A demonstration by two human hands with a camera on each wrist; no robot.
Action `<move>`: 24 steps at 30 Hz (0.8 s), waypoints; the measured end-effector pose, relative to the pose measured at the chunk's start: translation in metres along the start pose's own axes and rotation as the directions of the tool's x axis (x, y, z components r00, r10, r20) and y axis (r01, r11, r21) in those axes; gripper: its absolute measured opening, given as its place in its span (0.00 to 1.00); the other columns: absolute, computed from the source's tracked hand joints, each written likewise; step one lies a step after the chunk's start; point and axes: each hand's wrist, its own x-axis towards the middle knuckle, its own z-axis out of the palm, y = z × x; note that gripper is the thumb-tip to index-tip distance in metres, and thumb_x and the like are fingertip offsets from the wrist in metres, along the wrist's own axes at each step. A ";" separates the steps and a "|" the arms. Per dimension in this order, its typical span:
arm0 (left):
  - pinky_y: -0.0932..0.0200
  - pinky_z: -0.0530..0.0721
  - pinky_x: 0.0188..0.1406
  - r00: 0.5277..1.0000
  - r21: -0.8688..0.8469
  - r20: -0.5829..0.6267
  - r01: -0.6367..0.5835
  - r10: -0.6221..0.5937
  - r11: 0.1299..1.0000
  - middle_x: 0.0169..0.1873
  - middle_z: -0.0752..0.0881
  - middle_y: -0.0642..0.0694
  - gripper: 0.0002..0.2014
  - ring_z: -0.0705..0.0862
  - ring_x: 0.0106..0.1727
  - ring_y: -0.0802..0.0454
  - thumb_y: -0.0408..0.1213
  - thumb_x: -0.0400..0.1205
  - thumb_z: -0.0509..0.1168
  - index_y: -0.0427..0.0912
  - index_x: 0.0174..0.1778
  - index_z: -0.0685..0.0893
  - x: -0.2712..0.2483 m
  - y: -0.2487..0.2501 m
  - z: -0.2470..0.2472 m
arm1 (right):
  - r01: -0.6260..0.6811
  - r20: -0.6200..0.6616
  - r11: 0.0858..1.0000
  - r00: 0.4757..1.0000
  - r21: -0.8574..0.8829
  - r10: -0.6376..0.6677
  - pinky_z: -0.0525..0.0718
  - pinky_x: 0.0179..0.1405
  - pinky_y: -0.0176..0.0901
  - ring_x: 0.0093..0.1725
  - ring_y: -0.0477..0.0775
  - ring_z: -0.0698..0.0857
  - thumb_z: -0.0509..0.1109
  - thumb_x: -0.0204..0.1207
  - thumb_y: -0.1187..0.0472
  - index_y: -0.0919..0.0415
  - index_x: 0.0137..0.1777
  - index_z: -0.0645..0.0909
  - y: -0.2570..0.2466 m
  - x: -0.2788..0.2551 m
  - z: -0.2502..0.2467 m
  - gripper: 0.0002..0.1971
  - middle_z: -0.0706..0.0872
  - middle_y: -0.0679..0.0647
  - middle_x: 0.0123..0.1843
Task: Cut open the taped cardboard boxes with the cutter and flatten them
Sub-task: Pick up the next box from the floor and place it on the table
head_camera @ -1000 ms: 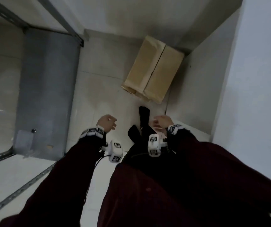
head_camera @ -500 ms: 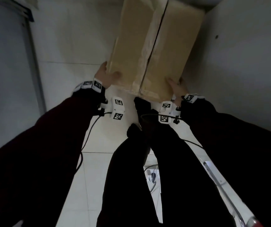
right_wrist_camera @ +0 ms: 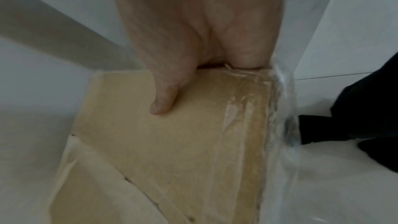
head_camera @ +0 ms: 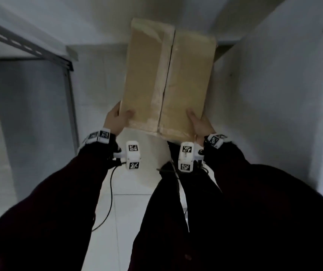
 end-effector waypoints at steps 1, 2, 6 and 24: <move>0.47 0.82 0.64 0.999 -0.016 -0.025 -0.029 0.028 0.999 0.60 0.86 0.43 0.27 0.84 0.61 0.43 0.46 0.72 0.68 0.44 0.70 0.79 -0.019 0.012 -0.009 | 0.016 0.026 1.000 1.000 -0.001 -0.016 0.78 0.69 0.51 0.66 0.54 0.80 0.68 0.77 0.47 0.56 0.76 0.68 -0.009 -0.017 0.001 0.30 0.79 0.50 0.70; 0.54 0.84 0.60 0.996 -0.030 -0.053 -0.075 0.073 0.997 0.58 0.86 0.44 0.25 0.85 0.60 0.44 0.42 0.75 0.69 0.43 0.70 0.79 -0.036 0.021 -0.017 | 0.033 0.030 0.999 0.999 -0.004 -0.033 0.78 0.69 0.53 0.66 0.54 0.81 0.69 0.76 0.46 0.56 0.76 0.69 -0.017 -0.033 0.003 0.30 0.80 0.52 0.70; 0.76 0.82 0.39 0.955 -0.048 -0.194 -0.236 0.223 0.970 0.55 0.85 0.45 0.18 0.84 0.52 0.50 0.36 0.82 0.66 0.38 0.68 0.80 -0.108 0.048 -0.048 | 0.136 0.088 0.990 0.987 -0.029 -0.133 0.80 0.60 0.51 0.59 0.53 0.82 0.68 0.77 0.45 0.56 0.74 0.71 -0.052 -0.112 0.004 0.28 0.82 0.49 0.62; 0.59 0.83 0.55 0.697 -0.252 -0.291 -0.717 0.656 0.650 0.50 0.88 0.47 0.14 0.85 0.51 0.53 0.38 0.82 0.67 0.34 0.60 0.85 -0.401 0.148 0.003 | 0.637 -0.019 0.757 0.767 0.147 -0.642 0.81 0.65 0.46 0.62 0.46 0.85 0.64 0.80 0.49 0.50 0.69 0.76 -0.066 -0.419 -0.157 0.18 0.85 0.46 0.64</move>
